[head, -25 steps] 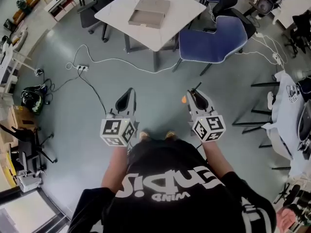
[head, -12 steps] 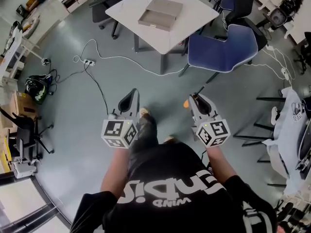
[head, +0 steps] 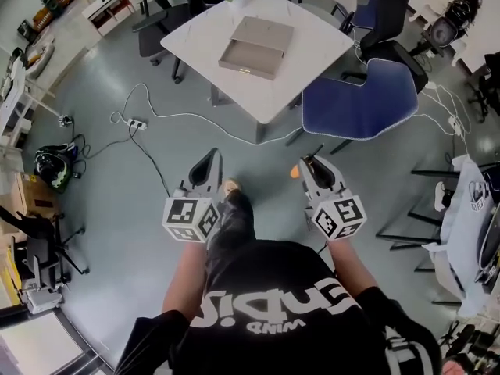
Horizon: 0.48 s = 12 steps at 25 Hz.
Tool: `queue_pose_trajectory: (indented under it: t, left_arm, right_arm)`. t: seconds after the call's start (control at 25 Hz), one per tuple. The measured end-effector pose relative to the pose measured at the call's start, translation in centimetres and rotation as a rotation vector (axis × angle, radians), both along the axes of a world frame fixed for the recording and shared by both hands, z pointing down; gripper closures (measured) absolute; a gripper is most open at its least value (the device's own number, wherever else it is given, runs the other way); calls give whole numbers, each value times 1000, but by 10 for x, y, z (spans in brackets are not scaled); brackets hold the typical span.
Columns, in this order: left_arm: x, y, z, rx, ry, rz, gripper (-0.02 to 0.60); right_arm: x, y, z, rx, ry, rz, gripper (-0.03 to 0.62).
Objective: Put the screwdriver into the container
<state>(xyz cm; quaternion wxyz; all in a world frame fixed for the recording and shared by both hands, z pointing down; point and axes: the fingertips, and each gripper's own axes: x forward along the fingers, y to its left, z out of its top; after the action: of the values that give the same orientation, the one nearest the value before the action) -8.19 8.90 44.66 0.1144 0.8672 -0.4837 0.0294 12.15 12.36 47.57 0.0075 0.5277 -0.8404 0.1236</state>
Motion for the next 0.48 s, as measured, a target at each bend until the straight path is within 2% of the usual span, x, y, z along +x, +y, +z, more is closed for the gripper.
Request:
queue_pose_trajectory:
  t: [0.48]
  left_arm:
    - [-19,-178,-9,-30,-4,138,568]
  right_arm:
    - [-24,-156,-16,-15,-34,120,513]
